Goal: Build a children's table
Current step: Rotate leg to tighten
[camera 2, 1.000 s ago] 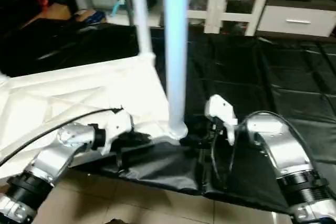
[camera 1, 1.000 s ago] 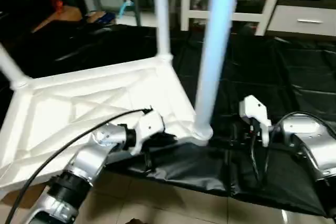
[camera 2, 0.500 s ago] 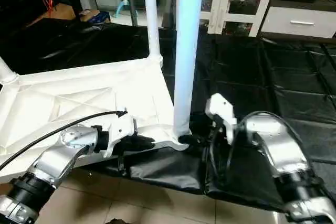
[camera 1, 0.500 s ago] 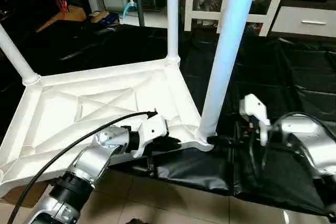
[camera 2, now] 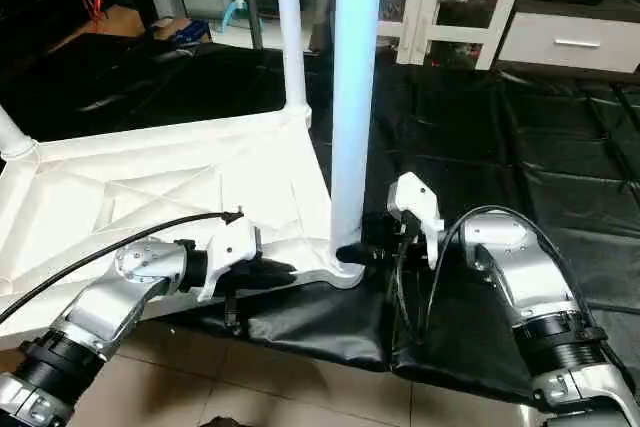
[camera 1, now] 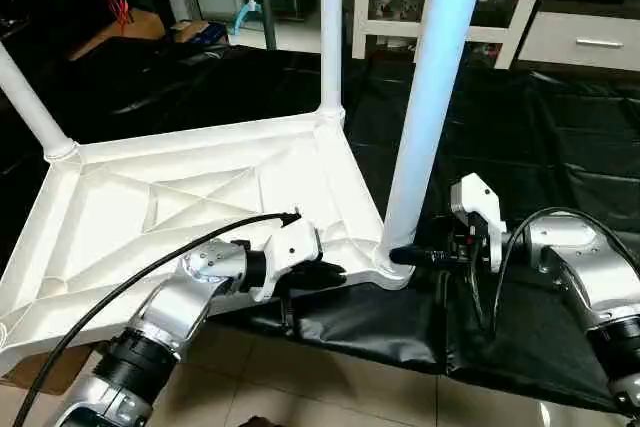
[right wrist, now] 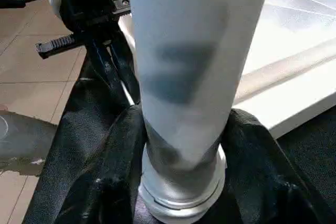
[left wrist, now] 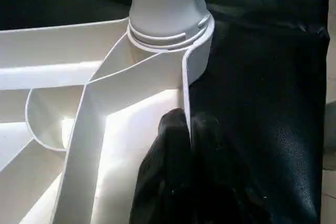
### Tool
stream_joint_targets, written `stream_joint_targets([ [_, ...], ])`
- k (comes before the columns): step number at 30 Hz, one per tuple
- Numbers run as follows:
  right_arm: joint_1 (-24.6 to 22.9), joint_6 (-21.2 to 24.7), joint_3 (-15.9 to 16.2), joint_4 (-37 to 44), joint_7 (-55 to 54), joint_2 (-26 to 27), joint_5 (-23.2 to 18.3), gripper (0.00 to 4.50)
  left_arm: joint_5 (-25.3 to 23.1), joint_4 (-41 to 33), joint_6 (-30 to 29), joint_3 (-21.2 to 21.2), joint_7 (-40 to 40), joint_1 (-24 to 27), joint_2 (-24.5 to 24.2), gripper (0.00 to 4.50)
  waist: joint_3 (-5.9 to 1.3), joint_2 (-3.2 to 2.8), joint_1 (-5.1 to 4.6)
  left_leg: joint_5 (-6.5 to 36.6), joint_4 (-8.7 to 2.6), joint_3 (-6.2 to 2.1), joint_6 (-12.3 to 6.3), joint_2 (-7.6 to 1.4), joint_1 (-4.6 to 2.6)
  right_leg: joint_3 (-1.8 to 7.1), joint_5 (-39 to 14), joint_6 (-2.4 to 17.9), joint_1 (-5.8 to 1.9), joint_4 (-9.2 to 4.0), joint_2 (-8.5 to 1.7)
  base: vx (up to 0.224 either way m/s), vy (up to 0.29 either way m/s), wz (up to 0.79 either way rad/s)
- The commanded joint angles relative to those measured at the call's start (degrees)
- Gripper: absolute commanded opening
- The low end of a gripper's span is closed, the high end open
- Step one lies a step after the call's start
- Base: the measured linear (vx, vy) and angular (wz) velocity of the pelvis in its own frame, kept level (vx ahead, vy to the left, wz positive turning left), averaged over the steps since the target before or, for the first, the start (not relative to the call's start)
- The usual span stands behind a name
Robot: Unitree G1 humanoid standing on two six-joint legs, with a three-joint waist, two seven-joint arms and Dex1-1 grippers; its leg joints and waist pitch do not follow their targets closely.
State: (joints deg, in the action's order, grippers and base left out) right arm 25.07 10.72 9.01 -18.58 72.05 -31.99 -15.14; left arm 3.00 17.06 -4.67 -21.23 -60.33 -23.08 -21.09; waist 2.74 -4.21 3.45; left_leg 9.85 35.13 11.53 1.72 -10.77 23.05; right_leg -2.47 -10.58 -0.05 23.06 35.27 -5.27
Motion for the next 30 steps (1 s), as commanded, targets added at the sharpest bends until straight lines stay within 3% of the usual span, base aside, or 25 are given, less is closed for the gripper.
stream_joint_targets([
  [1,0.9,0.1,-0.3,-0.6,0.4,0.2,-0.2,1.86,1.0,-3.4,0.4,-0.2,-1.5,-0.1,0.0,0.00,-4.04,1.31,-0.18,13.3,-4.22,-1.21,-3.68,-2.39,-1.73,1.58,-11.5,12.9,-2.03,-4.22,-2.56,0.000,0.000,0.00],
  [3,0.9,0.0,-0.3,-0.6,0.3,0.2,-0.2,1.85,1.0,-3.4,0.4,-0.2,-1.5,-0.1,0.0,0.00,-4.06,1.33,-0.18,12.8,-4.15,-1.18,-3.88,-2.35,-1.66,1.58,-11.0,13.1,-2.09,-4.17,-2.59,0.000,0.000,0.00],
  [5,1.0,-1.1,-2.1,-2.8,-7.1,2.9,1.2,1.85,0.3,-2.3,0.8,0.0,-0.3,-0.6,0.6,0.00,-4.02,1.26,-0.27,13.0,-4.18,-1.18,-3.87,-2.33,-1.63,1.56,-11.3,13.1,-1.99,-4.21,-2.58,0.000,0.000,0.00],
  [8,0.8,-1.6,-3.9,-4.8,-16.6,6.0,3.4,1.84,-1.9,0.9,2.0,0.0,3.0,-2.4,1.8,0.00,-3.87,1.30,-1.15,15.1,-4.53,-1.33,-1.88,-2.07,-1.64,1.48,-14.4,12.1,-1.86,-4.53,-2.43,0.000,0.000,0.00],
  [10,1.1,-0.4,-7.4,-7.0,-32.3,10.9,5.7,1.84,-6.2,8.3,4.0,0.5,11.6,-6.8,4.6,0.00,-3.58,0.91,-1.79,17.1,-4.61,-1.22,-0.25,-1.85,-1.96,1.63,-16.9,11.2,-1.25,-4.99,-2.18,0.000,0.000,0.00],
  [11,1.2,0.0,-8.6,-7.5,-38.1,12.8,6.6,1.84,-7.4,10.9,4.4,0.6,14.6,-8.5,5.7,0.00,-4.01,1.07,-1.90,17.6,-4.79,-1.68,0.79,-1.89,-1.94,1.41,-17.4,10.6,-1.89,-4.80,-2.50,0.000,0.000,0.00],
  [12,1.2,0.0,-8.6,-7.5,-38.1,12.8,6.6,1.84,-7.4,10.9,4.4,0.6,14.6,-8.5,5.7,0.00,-3.88,1.14,-1.94,17.4,-4.91,-1.70,0.85,-1.91,-1.69,1.40,-17.2,10.2,-1.88,-4.90,-2.42,0.000,0.000,0.00],
  [13,0.5,1.0,-10.2,-7.3,-47.9,17.4,7.9,1.84,-9.4,17.2,4.8,1.2,22.3,-12.8,8.6,0.00,-3.80,0.82,-2.14,18.4,-4.81,-1.48,1.30,-1.75,-2.02,1.54,-17.3,9.9,-1.27,-5.10,-2.23,0.000,0.000,0.00],
  [15,0.2,1.2,-10.3,-7.1,-50.7,19.4,8.2,1.83,-10.2,19.7,4.5,1.6,26.2,-14.6,10.0,0.00,-4.07,1.04,-2.08,18.2,-4.96,-1.60,1.85,-1.79,-2.19,1.59,-15.6,10.0,-1.39,-5.10,-2.31,0.000,0.000,0.00],
  [16,0.1,0.9,-10.7,-7.0,-55.6,22.8,8.8,1.83,-10.8,23.6,3.9,3.0,33.0,-17.3,12.2,0.00,-4.12,1.09,-1.93,17.7,-4.90,-1.54,1.49,-1.75,-2.07,1.66,-14.0,10.2,-1.50,-5.01,-2.39,0.000,0.000,0.00],
  [17,0.4,0.5,-10.3,-7.2,-56.3,24.2,8.8,1.83,-10.7,25.1,3.4,3.6,35.1,-18.3,13.0,0.00,-4.25,0.70,-1.85,16.7,-4.82,-1.62,1.03,-1.76,-2.01,1.65,-12.1,10.6,-1.62,-4.83,-2.45,0.000,0.000,0.00],
  [19,1.4,-0.9,-9.5,-7.8,-57.0,26.8,8.4,1.83,-10.8,27.6,3.7,4.6,37.3,-19.8,14.1,0.00,-4.42,0.92,-1.91,15.1,-4.62,-1.49,-0.06,-1.53,-1.73,1.61,-9.2,11.2,-1.79,-4.68,-2.43,0.000,0.000,0.00],
  [20,2.0,-1.2,-9.1,-8.1,-57.1,27.9,8.0,1.83,-10.9,29.1,4.0,5.0,37.8,-20.5,14.6,0.00,-4.34,0.45,-1.87,15.5,-4.64,-1.51,-0.40,-1.52,-1.75,1.62,-9.2,11.4,-1.69,-4.70,-2.52,0.000,0.000,0.00],
  [21,2.4,-1.5,-8.6,-8.2,-56.5,28.6,7.7,1.83,-11.1,29.8,4.3,5.1,37.9,-20.9,14.8,0.00,-4.46,0.80,-1.74,15.1,-4.53,-1.49,-0.74,-1.60,-1.85,1.61,-8.3,11.6,-1.86,-4.71,-2.56,0.000,0.000,0.00],
  [24,3.0,-3.0,-7.9,-7.7,-55.6,29.1,7.8,1.83,-11.2,31.6,5.9,5.4,37.8,-21.6,15.2,0.00,-4.59,0.89,-1.52,11.6,-4.31,-1.45,-2.79,-1.58,-1.47,1.50,-4.1,12.5,-2.35,-4.31,-2.64,0.000,0.000,0.00],
  [25,3.4,-4.3,-9.2,-6.1,-53.2,29.0,5.4,1.83,-11.2,32.1,6.9,5.4,37.3,-21.6,14.7,0.00,-4.57,0.91,-1.45,11.3,-4.26,-1.38,-3.45,-1.61,-1.53,1.50,-3.6,12.8,-2.37,-4.31,-2.65,0.000,0.000,0.00],
  [27,3.5,-6.0,-10.5,-5.0,-53.5,28.0,5.2,2.39,-11.1,32.1,7.6,5.2,36.5,-21.3,14.1,0.00,-4.60,0.88,-1.29,10.6,-4.20,-1.37,-4.10,-1.68,-1.54,1.50,-3.1,13.2,-2.44,-4.17,-2.69,0.000,0.000,0.00],
  [30,3.7,-7.2,-12.9,-4.9,-53.6,25.1,5.3,2.62,-10.8,31.3,8.3,4.9,34.4,-20.3,12.6,0.00,-4.48,0.96,-1.24,11.3,-4.24,-1.37,-4.48,-1.73,-1.38,1.48,-4.3,13.0,-2.55,-4.20,-2.83,0.000,0.000,0.00],
])
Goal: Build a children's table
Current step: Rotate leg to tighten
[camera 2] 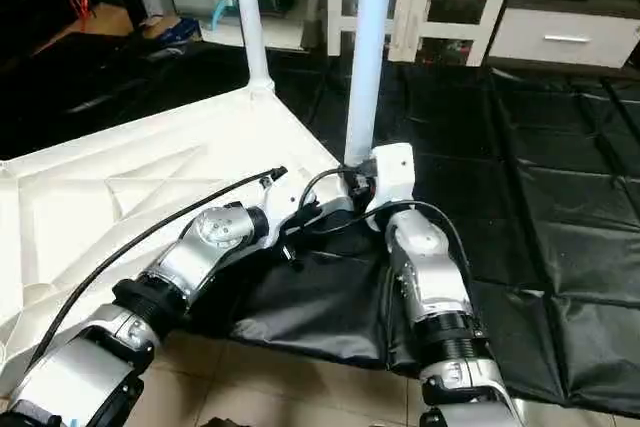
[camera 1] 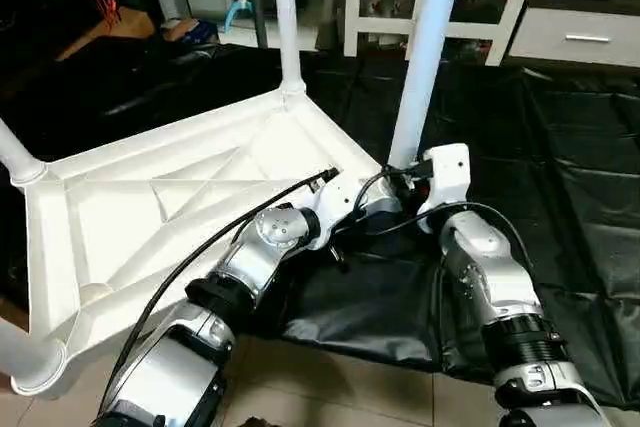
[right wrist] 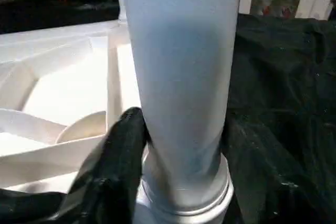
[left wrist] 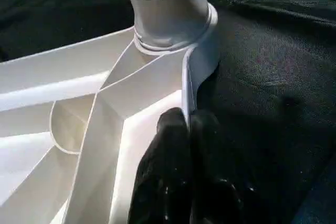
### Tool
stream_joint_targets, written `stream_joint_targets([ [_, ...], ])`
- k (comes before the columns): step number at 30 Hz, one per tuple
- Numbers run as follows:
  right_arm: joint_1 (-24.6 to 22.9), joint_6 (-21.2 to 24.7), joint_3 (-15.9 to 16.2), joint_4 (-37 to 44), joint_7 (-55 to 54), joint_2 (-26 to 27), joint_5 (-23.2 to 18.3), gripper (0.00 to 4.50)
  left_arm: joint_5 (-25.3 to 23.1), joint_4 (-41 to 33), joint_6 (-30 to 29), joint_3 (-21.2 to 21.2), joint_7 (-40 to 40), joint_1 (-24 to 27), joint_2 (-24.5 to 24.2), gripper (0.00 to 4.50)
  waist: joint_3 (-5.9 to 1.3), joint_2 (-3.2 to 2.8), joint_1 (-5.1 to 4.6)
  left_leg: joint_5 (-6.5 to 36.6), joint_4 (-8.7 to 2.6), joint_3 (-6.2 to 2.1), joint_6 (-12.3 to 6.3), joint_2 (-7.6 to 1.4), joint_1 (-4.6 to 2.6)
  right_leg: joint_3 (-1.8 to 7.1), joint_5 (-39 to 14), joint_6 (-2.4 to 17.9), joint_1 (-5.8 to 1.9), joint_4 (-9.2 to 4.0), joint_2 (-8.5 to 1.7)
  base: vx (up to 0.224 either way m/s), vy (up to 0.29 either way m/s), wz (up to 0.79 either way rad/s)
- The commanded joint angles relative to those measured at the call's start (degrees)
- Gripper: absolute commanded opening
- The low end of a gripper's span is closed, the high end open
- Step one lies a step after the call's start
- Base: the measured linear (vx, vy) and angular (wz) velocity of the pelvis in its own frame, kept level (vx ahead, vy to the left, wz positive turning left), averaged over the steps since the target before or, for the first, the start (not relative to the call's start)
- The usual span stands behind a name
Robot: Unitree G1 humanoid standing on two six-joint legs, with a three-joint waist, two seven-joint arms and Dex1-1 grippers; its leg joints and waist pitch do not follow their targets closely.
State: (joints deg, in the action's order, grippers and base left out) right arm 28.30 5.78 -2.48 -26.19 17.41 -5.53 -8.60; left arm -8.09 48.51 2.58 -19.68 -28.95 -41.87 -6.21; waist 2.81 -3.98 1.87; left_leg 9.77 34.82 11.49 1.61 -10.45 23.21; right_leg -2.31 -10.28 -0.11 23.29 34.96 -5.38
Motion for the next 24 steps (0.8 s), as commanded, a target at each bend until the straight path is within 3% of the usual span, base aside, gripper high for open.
stream_joint_targets([
  [1,0.5,-2.2,-1.4,2.7,1.1,-1.3,-1.2,2.75,0.3,-0.2,1.0,3.4,3.0,-1.5,-2.3,0.00,-4.45,0.85,-0.15,11.0,-4.09,-1.53,-4.40,-1.94,-1.08,1.17,-5.2,12.5,-3.16,-3.80,-2.64,0.000,0.000,0.00],
  [3,0.8,-0.7,-3.1,2.4,2.6,-3.8,-2.2,2.95,0.9,-1.5,2.6,3.1,0.1,-0.1,-3.5,0.00,-4.54,0.64,-0.34,11.2,-4.01,-1.50,-4.05,-2.02,-1.55,1.14,-5.9,12.5,-2.84,-3.93,-2.41,0.000,0.000,0.00],
  [6,1.1,1.7,-3.2,2.3,8.2,-7.6,-3.1,3.07,2.4,-4.5,4.8,2.7,-5.8,2.6,-4.9,0.00,-4.63,0.70,-0.20,10.2,-3.70,-1.25,-4.94,-1.97,-1.65,1.27,-3.9,14.1,-2.83,-3.80,-2.38,0.000,0.000,0.00],
  [8,0.3,5.2,0.2,4.5,18.1,-12.0,-3.9,3.33,4.5,-9.4,4.3,2.2,-11.5,5.8,-6.3,0.00,-4.52,0.86,-0.05,10.3,-3.64,-1.26,-5.88,-1.98,-1.49,1.14,-3.4,15.0,-3.20,-3.70,-2.47,0.000,0.000,0.00],
  [11,-1.5,5.6,5.1,8.1,28.2,-17.5,-3.7,3.45,7.7,-16.5,3.4,1.3,-18.0,10.1,-8.5,0.00,-4.37,0.82,0.39,10.1,-3.62,-1.12,-6.74,-2.43,-1.53,1.23,-3.9,15.1,-3.00,-3.66,-2.57,0.000,0.000,0.00],
  [13,-2.0,5.3,6.0,9.0,30.7,-18.7,-3.9,3.45,8.8,-18.6,3.0,1.1,-19.6,11.3,-9.1,0.00,-4.17,0.65,0.57,13.0,-3.87,-1.01,-5.54,-2.69,-1.96,1.27,-8.5,14.6,-2.41,-4.04,-2.48,0.000,0.000,0.00],
  [14,-3.2,5.6,7.6,11.3,36.7,-21.0,-5.4,3.45,10.7,-22.5,2.0,0.3,-22.7,13.6,-10.4,0.00,-4.11,0.95,0.50,13.7,-3.96,-0.97,-5.16,-2.68,-1.95,1.29,-9.5,14.4,-2.37,-4.10,-2.40,0.000,0.000,0.00],
  [15,-3.2,5.6,7.6,11.3,36.7,-21.0,-5.4,3.45,10.7,-22.5,2.0,0.3,-22.7,13.6,-10.4,0.00,-4.02,0.82,0.76,15.1,-4.14,-1.10,-4.39,-2.78,-2.04,1.33,-11.6,13.8,-2.47,-4.18,-2.56,0.000,0.000,0.00],
  [19,-5.7,8.7,10.1,15.9,48.9,-25.9,-9.7,3.45,12.3,-28.9,-0.1,-1.0,-27.5,17.1,-12.4,0.00,-3.60,1.31,1.02,17.8,-4.53,-1.10,-3.22,-2.92,-2.23,1.67,-17.3,11.8,-1.99,-4.77,-2.59,0.000,0.000,0.00],
  [24,-5.0,6.9,10.5,14.2,49.7,-26.1,-7.8,3.45,13.3,-33.6,-2.9,-1.1,-31.0,18.9,-13.7,0.00,-3.54,1.21,1.06,18.2,-4.70,-1.24,-1.93,-2.76,-2.15,1.71,-20.6,10.5,-1.65,-5.04,-2.66,0.000,0.000,0.00],
])
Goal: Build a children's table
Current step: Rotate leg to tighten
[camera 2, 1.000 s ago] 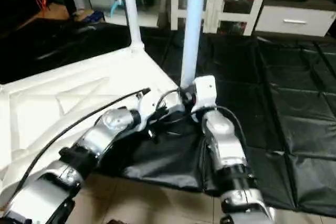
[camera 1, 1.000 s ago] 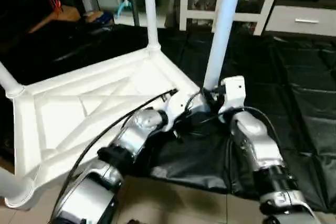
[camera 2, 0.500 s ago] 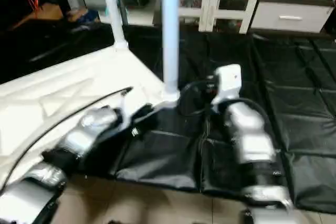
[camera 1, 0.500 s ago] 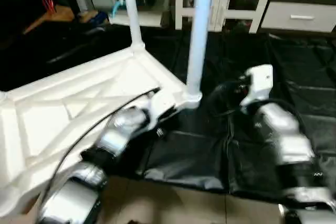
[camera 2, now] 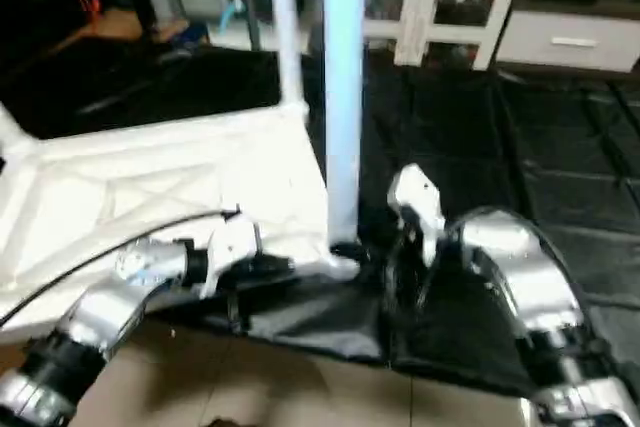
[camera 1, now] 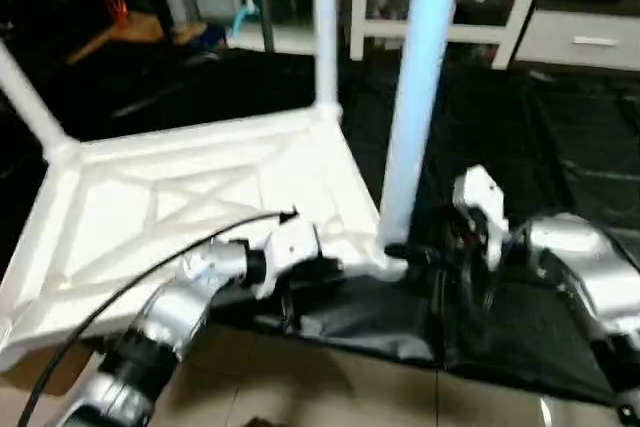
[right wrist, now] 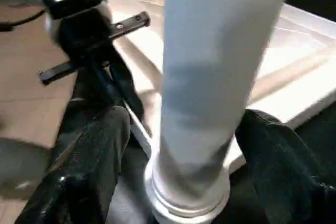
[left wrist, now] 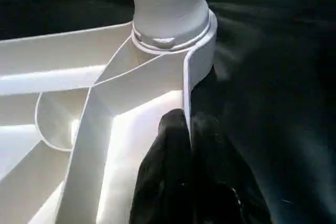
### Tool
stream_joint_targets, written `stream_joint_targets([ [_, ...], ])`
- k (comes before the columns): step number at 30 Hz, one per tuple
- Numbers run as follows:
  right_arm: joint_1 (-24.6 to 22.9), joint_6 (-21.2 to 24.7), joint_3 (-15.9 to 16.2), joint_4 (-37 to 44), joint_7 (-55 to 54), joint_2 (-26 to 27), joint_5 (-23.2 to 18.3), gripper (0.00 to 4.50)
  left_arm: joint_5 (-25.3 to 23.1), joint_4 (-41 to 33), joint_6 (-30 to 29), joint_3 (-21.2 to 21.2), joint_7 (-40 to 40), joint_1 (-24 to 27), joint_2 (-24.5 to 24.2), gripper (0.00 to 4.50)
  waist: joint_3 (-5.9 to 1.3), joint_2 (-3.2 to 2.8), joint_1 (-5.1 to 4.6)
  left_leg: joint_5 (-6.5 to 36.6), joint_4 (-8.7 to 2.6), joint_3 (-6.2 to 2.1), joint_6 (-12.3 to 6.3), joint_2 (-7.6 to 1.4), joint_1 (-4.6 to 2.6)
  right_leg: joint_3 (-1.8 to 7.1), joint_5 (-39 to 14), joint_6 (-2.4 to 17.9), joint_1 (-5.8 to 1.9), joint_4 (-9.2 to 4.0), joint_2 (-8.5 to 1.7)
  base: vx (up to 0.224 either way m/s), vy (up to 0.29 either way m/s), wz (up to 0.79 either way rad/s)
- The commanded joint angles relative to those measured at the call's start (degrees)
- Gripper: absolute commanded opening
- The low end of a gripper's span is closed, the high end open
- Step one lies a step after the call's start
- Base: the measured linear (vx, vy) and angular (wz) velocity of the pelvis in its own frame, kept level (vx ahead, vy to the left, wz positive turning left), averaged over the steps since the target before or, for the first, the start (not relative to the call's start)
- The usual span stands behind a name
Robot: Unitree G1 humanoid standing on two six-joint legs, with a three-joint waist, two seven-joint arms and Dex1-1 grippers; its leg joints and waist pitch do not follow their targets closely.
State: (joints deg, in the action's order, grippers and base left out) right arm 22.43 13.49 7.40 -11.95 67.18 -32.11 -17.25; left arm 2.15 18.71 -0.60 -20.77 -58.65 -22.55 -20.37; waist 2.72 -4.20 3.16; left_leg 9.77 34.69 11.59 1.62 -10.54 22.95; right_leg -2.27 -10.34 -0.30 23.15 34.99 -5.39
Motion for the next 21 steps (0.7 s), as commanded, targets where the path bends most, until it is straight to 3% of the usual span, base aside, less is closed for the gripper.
stream_joint_targets([
  [1,0.9,-0.8,0.6,-0.1,0.0,0.5,0.8,3.45,3.1,-3.8,0.3,-0.1,-1.3,-0.4,0.5,0.00,-3.41,1.46,-0.31,18.6,-4.63,-1.34,-1.66,-2.62,-1.87,1.67,-20.9,10.5,-1.42,-5.13,-2.60,0.000,0.000,0.00],
  [4,1.5,-1.0,1.3,-0.5,0.8,0.4,0.9,3.45,3.4,-5.7,-1.0,-0.4,-2.2,0.2,-0.2,0.00,-3.54,1.34,-0.29,18.7,-4.67,-1.45,-1.28,-2.66,-1.91,1.67,-20.3,10.5,-1.47,-5.04,-2.57,0.000,0.000,0.00],
  [7,1.9,-0.6,1.9,-1.3,2.2,-0.4,0.9,3.45,3.4,-6.3,-1.7,-0.3,-2.5,0.1,-0.4,0.00,-3.73,1.30,-0.21,16.8,-4.52,-1.33,-1.80,-2.57,-1.81,1.67,-16.4,11.2,-1.61,-4.73,-2.44,0.000,0.000,0.00],
  [13,2.6,0.0,2.8,-2.4,5.2,-1.5,1.4,2.84,3.0,-7.5,-3.5,0.2,-3.2,0.3,-0.8,0.00,-4.07,1.17,-0.03,12.7,-4.00,-1.22,-3.96,-2.54,-1.55,1.51,-10.0,13.2,-2.02,-4.05,-2.38,0.000,0.000,0.00],
  [15,2.6,-0.2,3.1,-2.5,5.8,-1.7,1.5,2.68,2.9,-7.6,-3.6,0.1,-3.4,0.4,-0.9,0.00,-4.09,1.02,0.05,12.1,-3.95,-1.23,-4.38,-2.55,-1.53,1.47,-9.1,13.6,-2.08,-3.95,-2.41,0.000,0.000,0.00],
  [21,3.6,-0.8,3.5,-4.1,7.0,-1.9,1.9,2.17,2.7,-8.4,-4.4,0.0,-3.8,0.8,-1.1,0.00,-3.99,1.33,-0.03,13.5,-3.98,-1.21,-4.14,-2.58,-1.60,1.43,-11.1,13.8,-2.13,-4.08,-2.41,0.000,0.000,0.00],
])
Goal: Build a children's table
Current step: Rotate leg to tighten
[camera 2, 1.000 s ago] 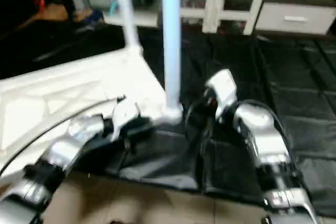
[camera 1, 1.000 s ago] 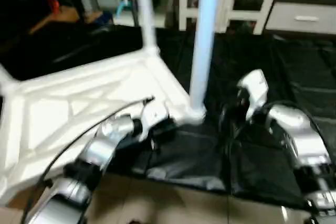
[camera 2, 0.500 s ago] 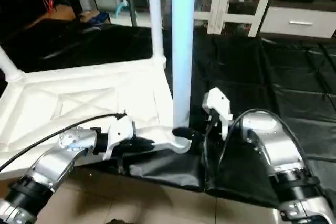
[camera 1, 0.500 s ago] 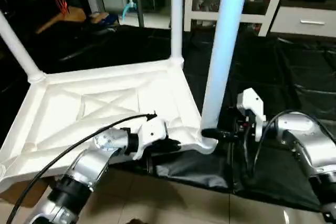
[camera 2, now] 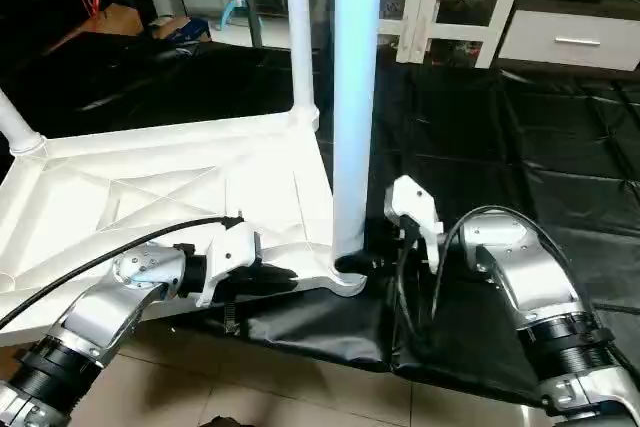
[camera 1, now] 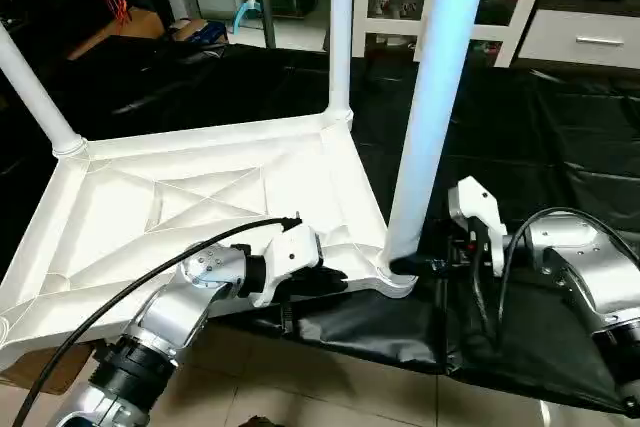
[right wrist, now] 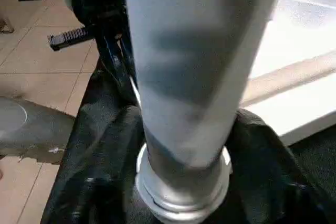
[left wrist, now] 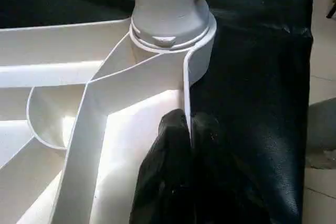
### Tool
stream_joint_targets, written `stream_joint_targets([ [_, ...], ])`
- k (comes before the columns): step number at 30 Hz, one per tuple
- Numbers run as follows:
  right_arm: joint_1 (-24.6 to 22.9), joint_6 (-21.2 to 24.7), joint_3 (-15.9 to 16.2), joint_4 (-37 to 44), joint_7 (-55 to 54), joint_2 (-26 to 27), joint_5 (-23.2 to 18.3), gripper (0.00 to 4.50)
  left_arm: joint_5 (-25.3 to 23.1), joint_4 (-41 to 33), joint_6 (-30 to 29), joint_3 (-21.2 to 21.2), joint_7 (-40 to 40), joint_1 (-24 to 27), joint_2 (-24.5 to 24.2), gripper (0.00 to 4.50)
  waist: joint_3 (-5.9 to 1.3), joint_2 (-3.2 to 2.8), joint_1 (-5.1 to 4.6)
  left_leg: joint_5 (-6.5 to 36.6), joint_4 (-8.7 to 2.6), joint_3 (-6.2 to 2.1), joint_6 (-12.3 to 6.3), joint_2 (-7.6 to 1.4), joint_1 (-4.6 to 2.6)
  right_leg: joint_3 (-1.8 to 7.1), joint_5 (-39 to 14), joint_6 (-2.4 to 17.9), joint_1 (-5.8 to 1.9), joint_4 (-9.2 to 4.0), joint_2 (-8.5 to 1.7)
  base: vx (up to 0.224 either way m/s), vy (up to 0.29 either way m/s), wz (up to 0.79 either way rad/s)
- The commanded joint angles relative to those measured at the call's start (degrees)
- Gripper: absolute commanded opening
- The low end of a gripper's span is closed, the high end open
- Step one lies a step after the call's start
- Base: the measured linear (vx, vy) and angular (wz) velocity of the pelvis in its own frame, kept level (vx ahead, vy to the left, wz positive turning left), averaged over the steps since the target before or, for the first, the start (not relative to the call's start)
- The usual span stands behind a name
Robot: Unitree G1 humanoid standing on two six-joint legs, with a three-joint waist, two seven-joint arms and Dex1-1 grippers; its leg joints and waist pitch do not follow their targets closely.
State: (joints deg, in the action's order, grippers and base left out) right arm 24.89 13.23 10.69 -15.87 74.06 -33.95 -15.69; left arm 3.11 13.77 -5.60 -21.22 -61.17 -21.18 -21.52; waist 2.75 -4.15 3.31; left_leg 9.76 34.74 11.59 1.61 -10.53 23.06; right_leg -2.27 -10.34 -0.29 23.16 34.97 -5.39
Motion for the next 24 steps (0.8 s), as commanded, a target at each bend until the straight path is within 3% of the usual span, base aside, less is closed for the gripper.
stream_joint_targets([
  [1,1.2,-0.6,0.0,-0.3,-0.1,0.2,0.4,2.17,1.7,-3.5,0.5,0.5,-1.2,-0.5,0.0,0.00,-3.92,1.23,-0.18,14.0,-4.06,-1.20,-3.95,-2.57,-1.75,1.45,-12.1,13.6,-2.06,-4.18,-2.42,0.000,0.000,0.00],
  [4,1.1,-0.6,-1.2,-0.9,-3.4,1.8,0.7,1.96,1.4,-3.4,0.4,0.8,-0.2,-0.5,0.0,0.00,-3.95,1.49,-0.26,13.8,-4.09,-1.24,-3.72,-2.55,-1.69,1.47,-12.6,13.2,-2.10,-4.20,-2.43,0.000,0.000,0.00],
  [9,-0.1,-0.5,-3.3,-2.2,-9.8,4.8,0.5,1.89,-0.5,-1.5,1.2,1.4,2.8,-1.2,0.5,0.00,-3.89,1.24,-0.79,15.3,-4.21,-1.31,-2.64,-2.48,-1.86,1.46,-14.4,12.5,-1.85,-4.38,-2.33,0.000,0.000,0.00],
  [12,-0.4,-0.2,-5.9,-4.6,-19.1,8.6,1.7,1.87,-2.5,1.7,1.7,1.6,6.5,-2.7,1.8,0.00,-3.86,1.08,-1.34,16.0,-4.30,-1.32,-1.82,-2.34,-1.79,1.48,-14.9,12.2,-1.71,-4.53,-2.23,0.000,0.000,0.00],
  [16,0.6,1.5,-10.4,-7.0,-38.2,15.1,4.7,1.87,-7.1,9.1,1.9,1.7,15.4,-7.1,4.8,0.00,-3.92,0.99,-2.21,16.3,-4.43,-1.48,0.17,-2.02,-1.78,1.39,-15.7,11.0,-1.64,-4.62,-2.11,0.000,0.000,0.00],
  [18,0.5,1.9,-11.6,-7.0,-45.1,17.8,6.0,1.86,-8.1,12.0,1.7,2.3,19.7,-9.1,6.4,0.00,-4.07,1.06,-2.41,16.5,-4.51,-1.61,0.27,-2.08,-1.68,1.37,-14.9,11.0,-1.90,-4.56,-2.26,0.000,0.000,0.00],
  [19,0.4,1.9,-11.9,-7.1,-47.2,18.7,6.4,1.86,-8.3,13.0,1.4,2.6,21.1,-9.8,7.0,0.00,-4.08,0.86,-2.64,16.5,-4.39,-1.44,0.26,-1.98,-1.82,1.45,-13.9,11.0,-1.58,-4.64,-2.12,0.000,0.000,0.00],
  [21,0.7,1.8,-12.7,-7.7,-54.8,23.2,7.3,1.86,-9.0,17.6,0.7,4.0,27.4,-13.1,9.6,0.00,-4.33,0.27,-2.76,14.8,-4.24,-1.56,0.07,-1.80,-1.58,1.40,-10.8,11.5,-1.90,-4.28,-2.16,0.000,0.000,0.00],
  [23,2.9,-0.5,-12.5,-9.6,-62.2,30.2,7.7,1.86,-9.3,24.5,0.8,6.2,34.8,-18.0,12.9,0.00,-4.45,0.35,-2.94,14.2,-4.15,-1.43,-0.02,-1.64,-1.74,1.38,-9.1,12.1,-1.74,-4.33,-2.05,0.000,0.000,0.00],
  [24,3.5,-1.5,-12.3,-9.9,-62.3,31.1,7.6,1.86,-9.2,25.4,1.0,6.6,35.4,-18.8,13.3,0.00,-4.45,0.36,-3.06,14.4,-4.16,-1.47,0.08,-1.52,-1.66,1.30,-8.9,12.4,-1.81,-4.40,-2.10,0.000,0.000,0.00],
])
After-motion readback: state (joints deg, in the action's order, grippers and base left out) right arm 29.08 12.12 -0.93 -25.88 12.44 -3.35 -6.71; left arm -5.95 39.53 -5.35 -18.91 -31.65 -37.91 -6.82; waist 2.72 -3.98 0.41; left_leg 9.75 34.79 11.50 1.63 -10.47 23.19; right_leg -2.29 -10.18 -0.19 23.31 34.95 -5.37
